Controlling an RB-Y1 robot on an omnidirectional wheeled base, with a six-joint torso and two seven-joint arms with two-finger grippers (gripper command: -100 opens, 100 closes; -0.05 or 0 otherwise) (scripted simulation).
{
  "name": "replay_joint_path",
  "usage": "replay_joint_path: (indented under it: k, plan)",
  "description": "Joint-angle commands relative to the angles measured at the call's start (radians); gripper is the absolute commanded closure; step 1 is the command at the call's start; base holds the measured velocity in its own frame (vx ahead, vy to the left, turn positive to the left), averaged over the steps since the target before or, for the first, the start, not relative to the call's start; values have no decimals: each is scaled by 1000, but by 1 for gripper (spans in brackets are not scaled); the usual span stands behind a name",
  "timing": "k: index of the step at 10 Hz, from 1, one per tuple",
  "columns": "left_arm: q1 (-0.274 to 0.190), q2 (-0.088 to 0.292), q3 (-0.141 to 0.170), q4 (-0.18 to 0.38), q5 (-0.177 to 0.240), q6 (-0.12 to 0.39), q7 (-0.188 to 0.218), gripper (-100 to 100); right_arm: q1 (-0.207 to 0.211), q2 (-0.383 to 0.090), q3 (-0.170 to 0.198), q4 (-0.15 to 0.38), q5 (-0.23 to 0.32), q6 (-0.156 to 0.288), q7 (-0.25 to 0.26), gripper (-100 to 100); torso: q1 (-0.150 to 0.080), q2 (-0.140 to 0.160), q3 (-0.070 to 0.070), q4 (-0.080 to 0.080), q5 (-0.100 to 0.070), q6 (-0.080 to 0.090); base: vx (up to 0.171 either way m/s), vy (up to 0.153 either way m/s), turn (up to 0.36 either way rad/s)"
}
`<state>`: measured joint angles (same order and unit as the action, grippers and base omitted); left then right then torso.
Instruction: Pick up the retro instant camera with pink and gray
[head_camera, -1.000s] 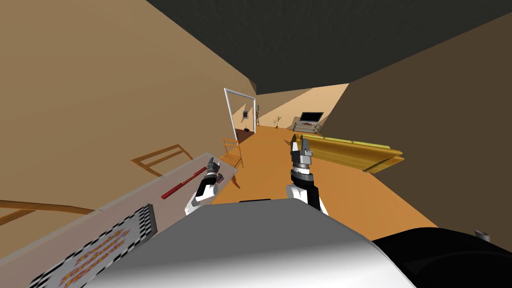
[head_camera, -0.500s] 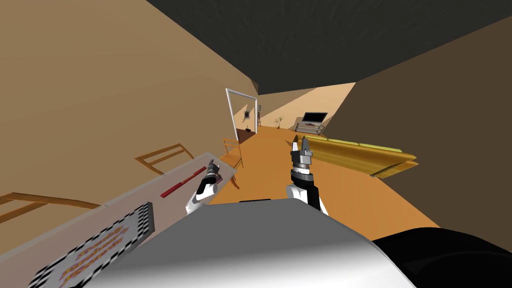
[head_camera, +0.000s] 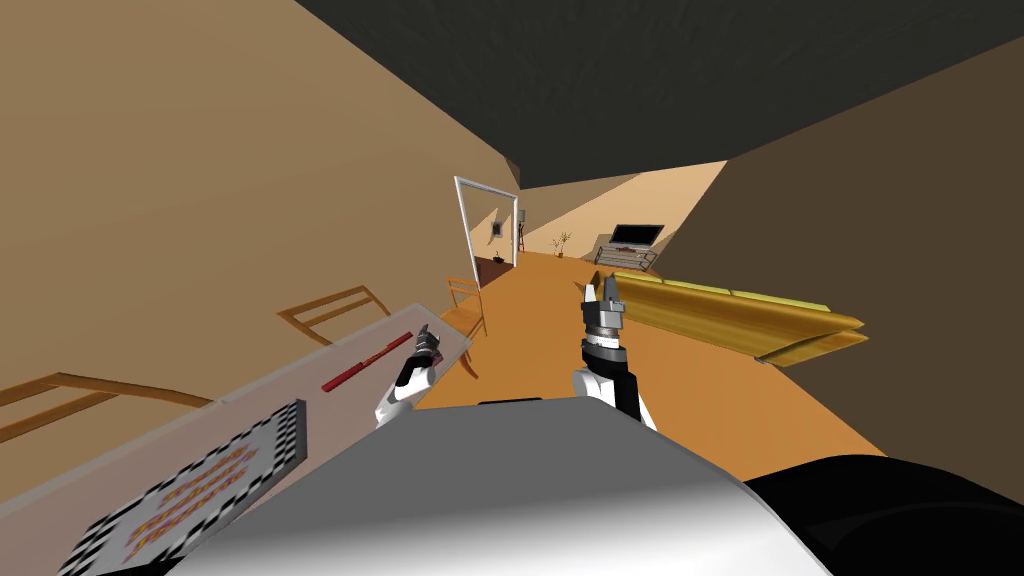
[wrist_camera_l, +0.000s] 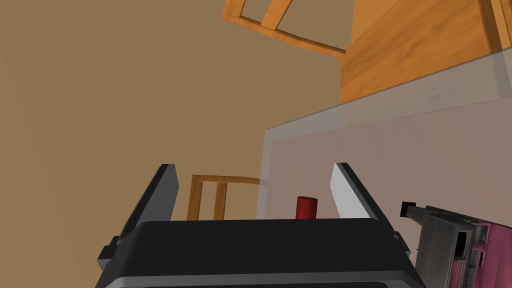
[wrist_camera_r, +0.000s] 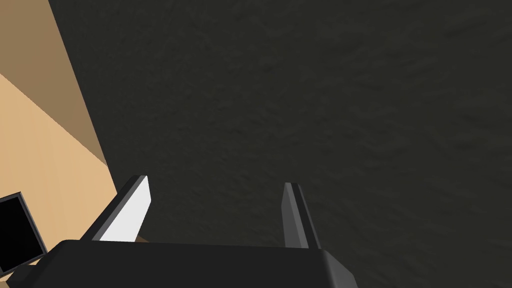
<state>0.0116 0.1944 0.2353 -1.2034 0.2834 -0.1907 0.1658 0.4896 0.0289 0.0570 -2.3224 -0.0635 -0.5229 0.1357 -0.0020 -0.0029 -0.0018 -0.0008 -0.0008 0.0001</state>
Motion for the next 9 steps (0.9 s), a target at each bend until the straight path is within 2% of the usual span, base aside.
replay_joint_path:
  k: [1,2,3,4,5,6,9]
  plan:
    - [-33,12,13,50,9,19,8,-100,0,0,0,0,0,0,0,0,0,0,0,0,0,0,38,-51,81]
    - [-33,12,13,81,9,19,8,-100,0,0,0,0,0,0,0,0,0,-1,0,0,0,0,37,-44,34]
    - [-33,12,13,87,9,19,8,-100,0,0,0,0,0,0,0,0,1,0,0,0,0,0,13,-19,-7]
    - [-59,17,26,127,16,36,13,-100,0,0,0,0,0,0,0,0,2,1,0,0,0,0,24,-23,73]
    - [-59,17,26,145,16,36,13,-100,0,0,0,0,0,0,0,0,2,0,0,0,0,0,22,-31,44]
    - [-84,22,38,170,22,52,18,-100,0,0,0,0,0,0,0,0,2,1,0,0,0,0,32,-41,100]
    - [-109,26,50,253,28,67,23,-100,0,0,0,0,0,0,0,0,1,0,0,0,0,0,28,-34,43]
